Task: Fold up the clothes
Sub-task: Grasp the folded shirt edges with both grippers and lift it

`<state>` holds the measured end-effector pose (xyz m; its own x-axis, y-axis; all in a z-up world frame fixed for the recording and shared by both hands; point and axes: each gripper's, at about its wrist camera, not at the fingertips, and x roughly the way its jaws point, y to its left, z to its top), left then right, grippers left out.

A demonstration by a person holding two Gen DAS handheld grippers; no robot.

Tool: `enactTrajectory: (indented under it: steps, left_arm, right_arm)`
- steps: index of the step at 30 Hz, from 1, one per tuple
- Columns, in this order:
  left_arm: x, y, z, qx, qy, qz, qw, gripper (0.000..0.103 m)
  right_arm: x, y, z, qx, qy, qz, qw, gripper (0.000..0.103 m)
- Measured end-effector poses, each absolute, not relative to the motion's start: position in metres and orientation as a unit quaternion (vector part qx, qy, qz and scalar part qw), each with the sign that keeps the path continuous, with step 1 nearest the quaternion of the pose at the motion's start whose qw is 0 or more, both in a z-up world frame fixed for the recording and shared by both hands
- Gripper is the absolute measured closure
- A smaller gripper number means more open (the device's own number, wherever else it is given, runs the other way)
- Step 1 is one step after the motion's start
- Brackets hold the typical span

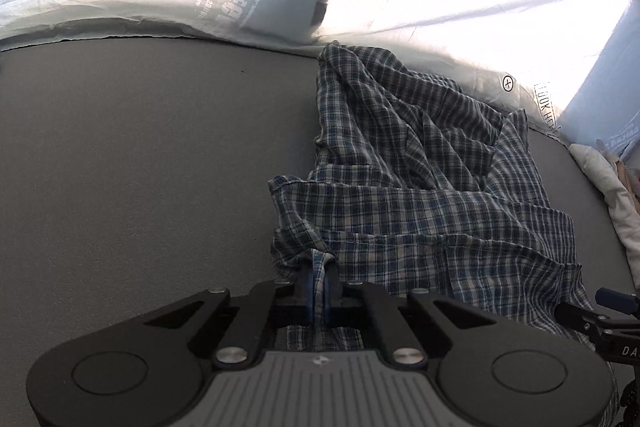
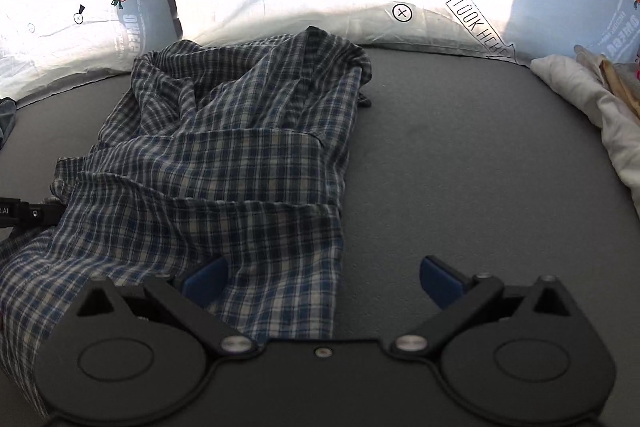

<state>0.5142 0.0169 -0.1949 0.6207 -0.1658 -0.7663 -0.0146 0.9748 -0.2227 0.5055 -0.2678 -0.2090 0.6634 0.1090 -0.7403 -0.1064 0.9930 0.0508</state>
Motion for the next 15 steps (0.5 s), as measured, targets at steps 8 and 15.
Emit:
enactTrajectory:
  steps: [8, 15]
  left_arm:
    - [0.462, 0.067, -0.164, -0.288, 0.389, -0.001, 0.875, 0.038]
    - [0.376, 0.093, -0.188, -0.507, 0.376, -0.007, 0.775, 0.024]
  right_arm:
    - [0.449, -0.323, -0.2, 0.229, 0.408, 0.023, 0.883, 0.0]
    - [0.381, -0.368, -0.242, 0.581, 0.373, 0.011, 0.724, 0.0]
